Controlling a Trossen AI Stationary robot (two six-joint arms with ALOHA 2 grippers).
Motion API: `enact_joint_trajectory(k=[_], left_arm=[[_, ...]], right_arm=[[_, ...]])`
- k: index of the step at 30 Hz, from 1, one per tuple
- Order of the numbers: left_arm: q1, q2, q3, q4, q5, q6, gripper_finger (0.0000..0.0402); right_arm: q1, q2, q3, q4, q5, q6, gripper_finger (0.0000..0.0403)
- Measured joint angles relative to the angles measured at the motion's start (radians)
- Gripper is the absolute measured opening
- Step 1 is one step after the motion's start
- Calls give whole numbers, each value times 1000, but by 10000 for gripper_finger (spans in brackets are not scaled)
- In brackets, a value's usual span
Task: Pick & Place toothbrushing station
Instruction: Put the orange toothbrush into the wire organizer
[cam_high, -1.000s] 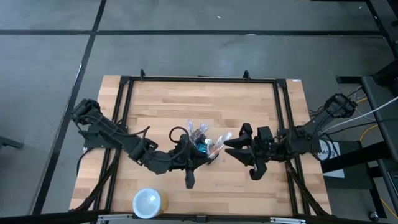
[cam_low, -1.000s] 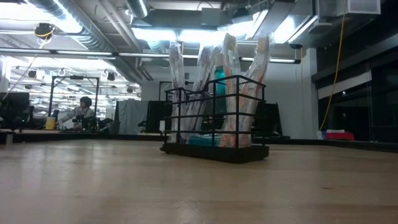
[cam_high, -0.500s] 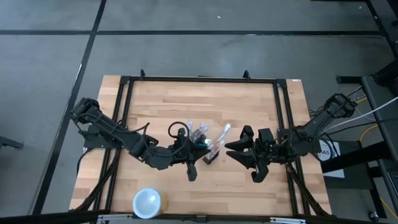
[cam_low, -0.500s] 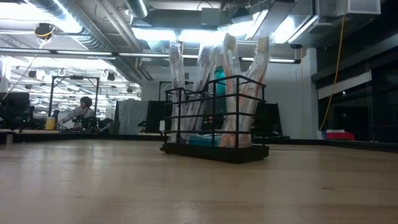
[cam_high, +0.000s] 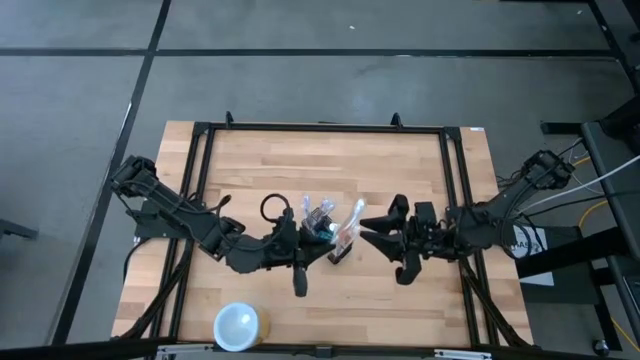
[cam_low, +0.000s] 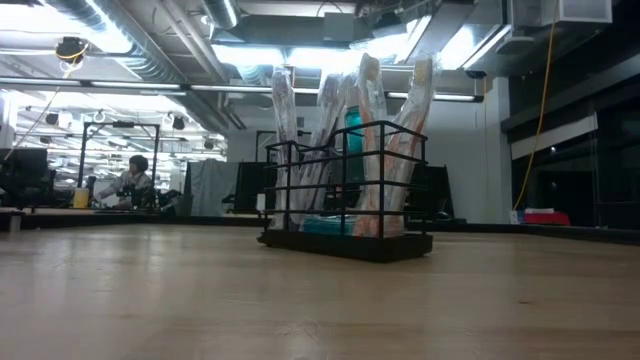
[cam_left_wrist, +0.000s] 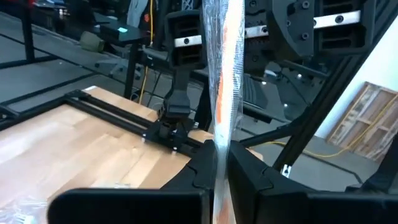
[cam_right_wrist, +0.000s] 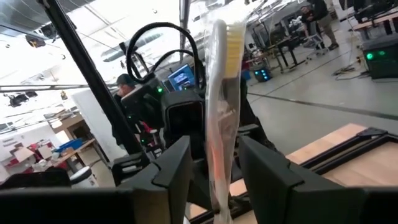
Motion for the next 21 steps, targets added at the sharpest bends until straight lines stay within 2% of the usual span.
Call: enact_joint_trajectory(k=[6, 21], left_arm=[[0, 0, 0, -1, 10, -9, 16], [14, 7, -4, -7, 69, -15, 16]], right_arm=[[-39, 0, 0, 2, -60, 1, 139], [-81, 0, 0, 26, -118, 6, 140]])
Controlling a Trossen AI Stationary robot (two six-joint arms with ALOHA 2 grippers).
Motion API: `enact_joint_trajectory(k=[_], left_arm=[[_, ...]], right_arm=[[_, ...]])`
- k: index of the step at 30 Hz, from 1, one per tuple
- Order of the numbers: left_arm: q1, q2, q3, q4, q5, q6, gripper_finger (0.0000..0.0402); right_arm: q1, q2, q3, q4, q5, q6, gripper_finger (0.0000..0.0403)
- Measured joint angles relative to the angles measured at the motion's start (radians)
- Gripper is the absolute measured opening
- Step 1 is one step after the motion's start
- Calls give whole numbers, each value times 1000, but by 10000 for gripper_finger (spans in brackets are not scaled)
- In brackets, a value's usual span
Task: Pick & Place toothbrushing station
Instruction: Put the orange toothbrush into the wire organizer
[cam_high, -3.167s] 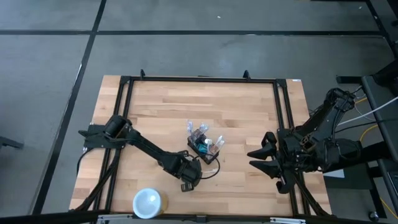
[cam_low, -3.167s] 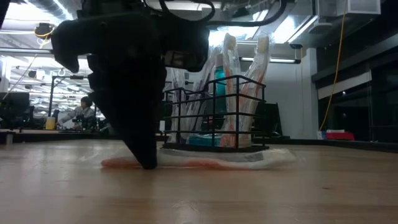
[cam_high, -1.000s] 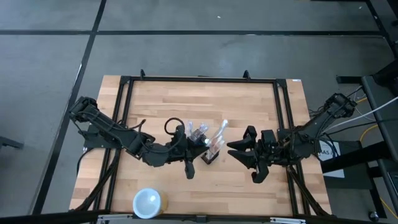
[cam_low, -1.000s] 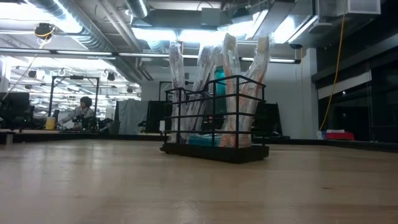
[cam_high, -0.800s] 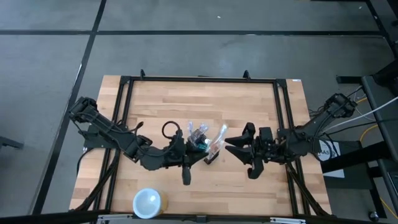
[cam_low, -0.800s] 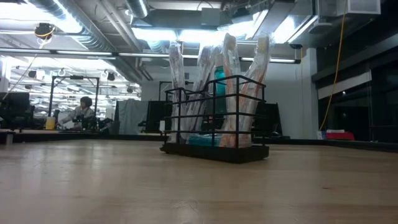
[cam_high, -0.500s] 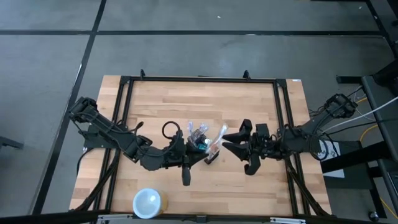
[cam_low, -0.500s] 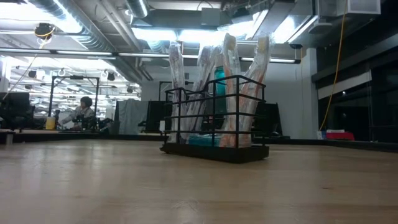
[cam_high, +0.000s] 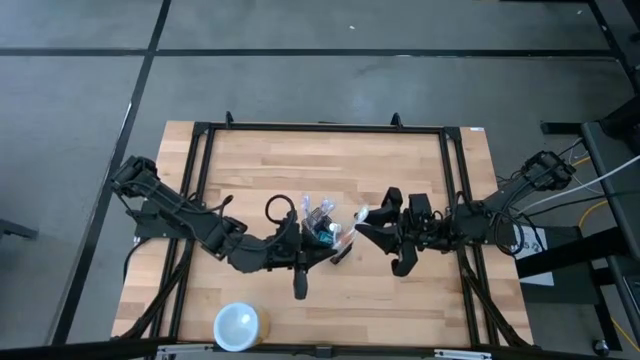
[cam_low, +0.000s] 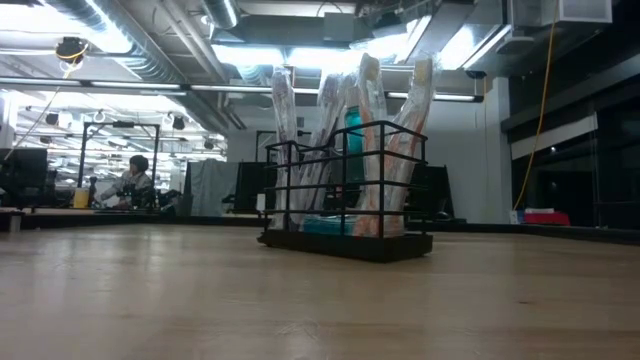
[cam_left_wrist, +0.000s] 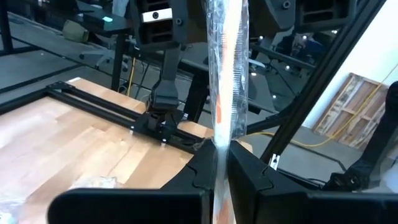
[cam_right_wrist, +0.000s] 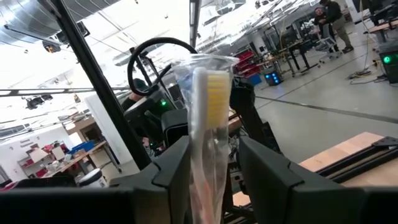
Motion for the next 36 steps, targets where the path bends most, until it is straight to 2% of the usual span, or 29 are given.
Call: enact_joint_trajectory(k=[7, 10, 13, 18, 23, 27, 32, 36], left_arm=[[20, 0, 0, 0, 28, 3, 16], [22, 0, 0, -1, 29, 3, 16], [23, 0, 0, -5, 13, 6, 16], [22, -2, 1, -36, -26, -23, 47], [10, -13, -1, -285, -98, -178, 89], [-22, -62, -1, -536, -210, -306, 128], [-94, -186, -1, -755, -381, -419, 170], [-170, -270, -1, -820, -496, -416, 184]], right_arm=[[0, 0, 0, -1, 0, 1, 130], [0, 0, 0, 0, 16, -26, 91], [13, 0, 17, -10, 27, -93, 25], [20, 10, 76, -63, 58, -187, 11], [20, 5, 147, -72, 93, -291, 11], [20, 4, 201, -175, 105, -319, 11], [19, 7, 157, -482, 143, -94, 11], [20, 7, 39, -426, 163, -8, 11]])
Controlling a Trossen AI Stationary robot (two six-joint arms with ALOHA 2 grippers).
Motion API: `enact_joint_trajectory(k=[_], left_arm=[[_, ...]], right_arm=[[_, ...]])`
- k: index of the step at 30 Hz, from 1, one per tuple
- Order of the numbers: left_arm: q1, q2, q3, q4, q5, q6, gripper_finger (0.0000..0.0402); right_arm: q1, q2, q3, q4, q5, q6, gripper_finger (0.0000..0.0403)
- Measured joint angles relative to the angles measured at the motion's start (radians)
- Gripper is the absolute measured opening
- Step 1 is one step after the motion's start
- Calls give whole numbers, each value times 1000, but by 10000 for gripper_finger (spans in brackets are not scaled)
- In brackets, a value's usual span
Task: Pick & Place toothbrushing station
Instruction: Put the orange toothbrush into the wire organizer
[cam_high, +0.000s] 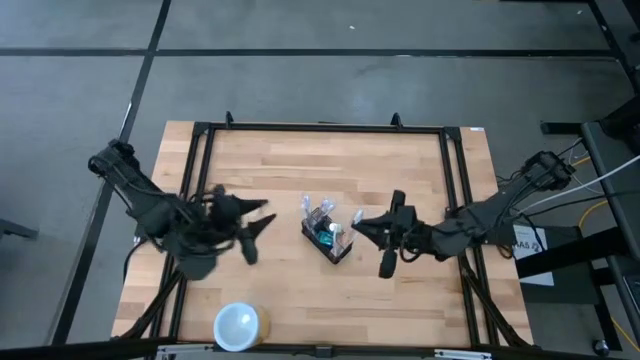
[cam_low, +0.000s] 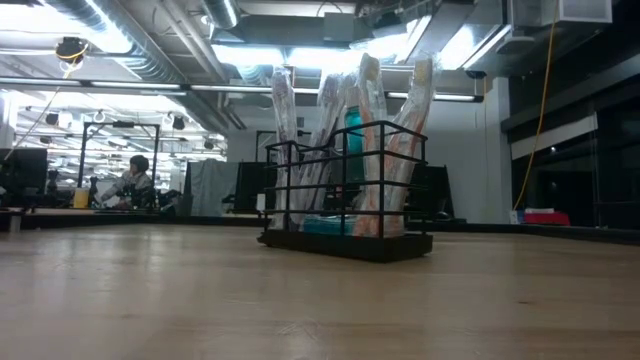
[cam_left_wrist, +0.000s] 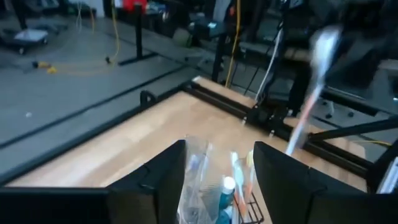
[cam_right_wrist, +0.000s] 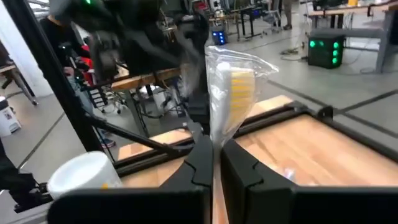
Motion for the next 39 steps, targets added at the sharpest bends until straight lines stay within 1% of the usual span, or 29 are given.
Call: enact_joint_trajectory(k=[3, 6, 9, 12, 16, 22, 25, 30, 36, 39], left_arm=[[-31, -32, 0, 1, -37, 45, 186], [-48, -40, 0, 3, -73, 60, 186], [-63, -41, 0, 3, -77, 60, 186], [-70, -41, 0, 13, -76, 60, 187], [-71, -41, 0, 14, -52, 56, 187], [-71, -41, 0, 29, -49, 45, 186], [-73, -41, 0, 34, -49, 45, 181], [-80, -41, 0, 34, -42, 44, 170], [-83, -41, 0, 34, -19, 42, 161], [-90, -41, 0, 34, -22, 43, 162]], right_arm=[[-5, 0, -104, 121, -26, 30, 11], [-15, 16, -233, 307, -52, 60, 11], [-9, 26, -351, 478, 1, 63, 11], [-6, 27, -412, 549, 50, 41, 11], [-17, 37, -426, 552, 62, 21, 11], [-27, 126, -427, 548, 93, 50, 11], [-27, 167, -427, 571, 122, 58, 11], [-26, 181, -424, 600, 151, 51, 11], [1, 180, -342, 597, 159, -38, 11], [10, 180, -317, 522, 183, -23, 11]])
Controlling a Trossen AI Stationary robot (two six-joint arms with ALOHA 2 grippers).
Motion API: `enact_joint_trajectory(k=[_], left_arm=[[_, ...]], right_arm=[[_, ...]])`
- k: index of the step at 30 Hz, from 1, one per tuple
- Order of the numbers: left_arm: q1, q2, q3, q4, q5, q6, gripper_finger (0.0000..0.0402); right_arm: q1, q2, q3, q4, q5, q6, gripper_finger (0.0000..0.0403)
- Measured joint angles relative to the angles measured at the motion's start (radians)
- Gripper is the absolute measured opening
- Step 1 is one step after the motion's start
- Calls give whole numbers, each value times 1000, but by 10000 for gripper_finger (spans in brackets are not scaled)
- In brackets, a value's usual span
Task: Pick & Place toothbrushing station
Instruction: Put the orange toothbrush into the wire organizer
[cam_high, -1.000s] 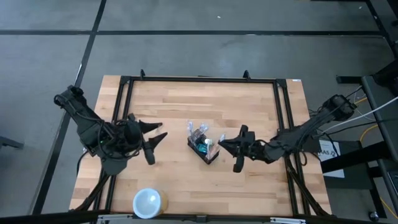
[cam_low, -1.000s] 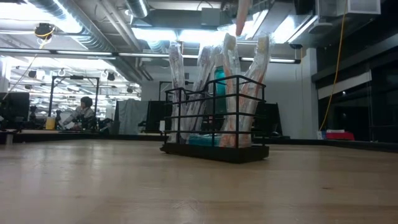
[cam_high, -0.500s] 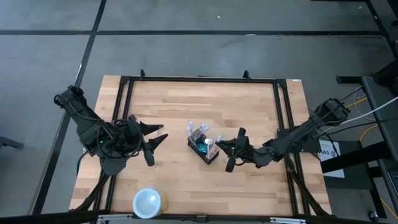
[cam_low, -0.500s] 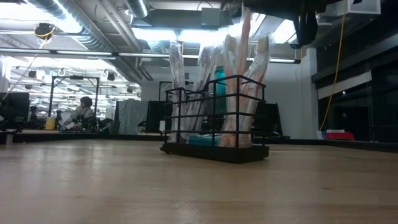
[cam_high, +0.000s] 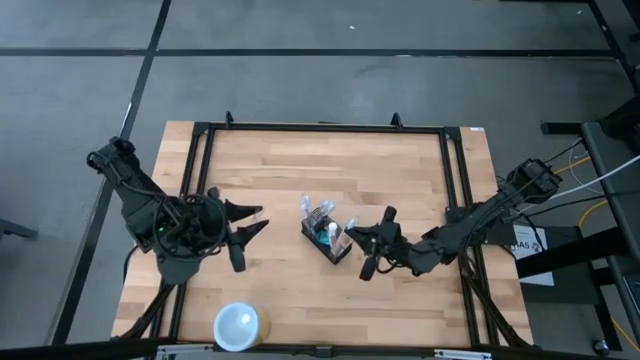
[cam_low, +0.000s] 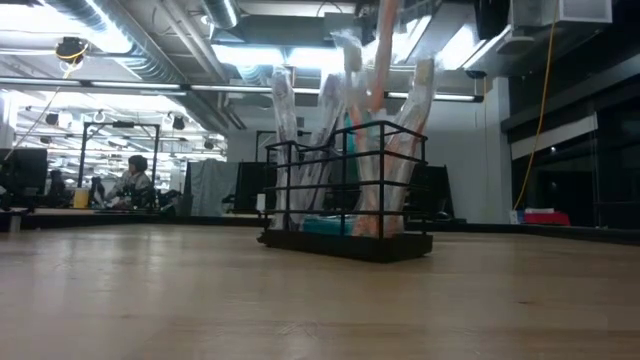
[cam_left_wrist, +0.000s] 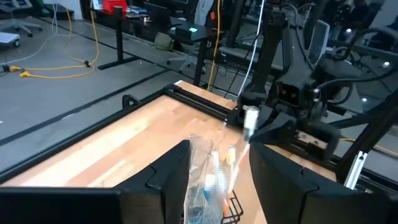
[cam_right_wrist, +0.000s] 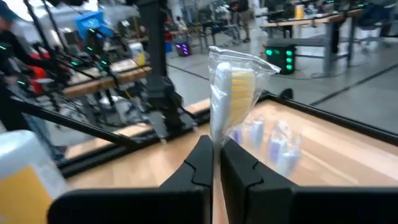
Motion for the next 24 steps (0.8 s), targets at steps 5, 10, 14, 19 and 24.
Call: enact_joint_trajectory(k=[5, 10, 14, 19, 24], left_arm=[[-16, 0, 0, 0, -6, 0, 159], [-24, 0, 0, 0, -6, -15, 157], [-34, 0, 0, 0, -8, -20, 157], [-34, 0, 0, 0, -8, -25, 157], [-36, 0, 0, 0, -6, -25, 152]], right_arm=[[28, 0, 12, -34, 68, 15, 11], [51, 0, 12, -61, 144, 23, 11], [55, 0, 12, -68, 156, 26, 11], [47, 3, 12, -89, 155, 37, 11], [41, 12, 12, -185, 129, 135, 11]])
